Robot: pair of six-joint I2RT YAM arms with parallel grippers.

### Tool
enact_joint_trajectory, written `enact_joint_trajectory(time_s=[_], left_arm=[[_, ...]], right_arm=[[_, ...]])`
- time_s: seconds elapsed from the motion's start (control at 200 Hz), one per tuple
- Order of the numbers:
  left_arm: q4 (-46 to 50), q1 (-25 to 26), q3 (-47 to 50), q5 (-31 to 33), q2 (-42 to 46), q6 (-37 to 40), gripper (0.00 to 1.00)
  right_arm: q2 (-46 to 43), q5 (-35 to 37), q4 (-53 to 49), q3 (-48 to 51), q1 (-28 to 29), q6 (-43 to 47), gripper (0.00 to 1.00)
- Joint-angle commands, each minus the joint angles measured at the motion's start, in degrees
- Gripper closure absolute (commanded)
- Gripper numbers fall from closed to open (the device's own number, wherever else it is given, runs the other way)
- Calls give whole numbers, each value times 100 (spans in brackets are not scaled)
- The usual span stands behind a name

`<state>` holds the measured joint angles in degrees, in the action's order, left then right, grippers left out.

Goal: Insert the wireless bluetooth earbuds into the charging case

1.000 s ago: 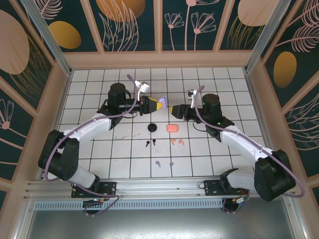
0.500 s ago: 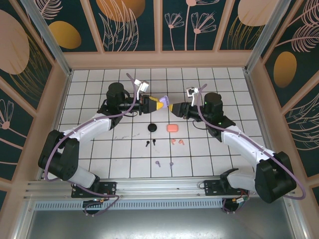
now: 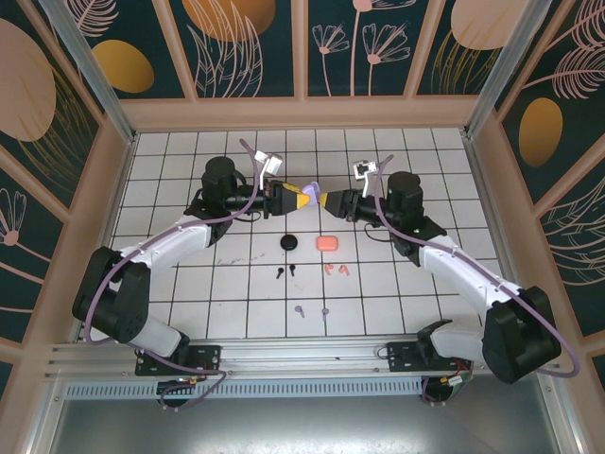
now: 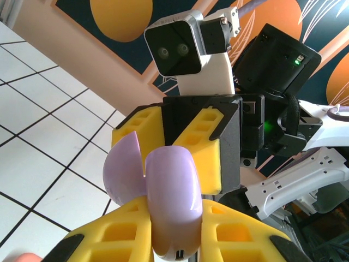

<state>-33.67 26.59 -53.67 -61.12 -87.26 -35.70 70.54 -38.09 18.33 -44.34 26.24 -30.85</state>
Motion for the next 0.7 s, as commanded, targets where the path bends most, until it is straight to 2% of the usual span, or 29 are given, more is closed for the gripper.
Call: enact_joint_trajectory(time_s=[0.0,0.305,0.696], left_arm=[[-244,22,-3,-139,-19,-51,100],[-276,22,-18,-93,-14,-42,100],[-281,23,-9,-102,-28,-51,100]], right_arm=[[95,-129,321,-250,34,-75,60],[249,-94,267,-284,149,-34,62],[293,37,285,-306,154,-69,76]])
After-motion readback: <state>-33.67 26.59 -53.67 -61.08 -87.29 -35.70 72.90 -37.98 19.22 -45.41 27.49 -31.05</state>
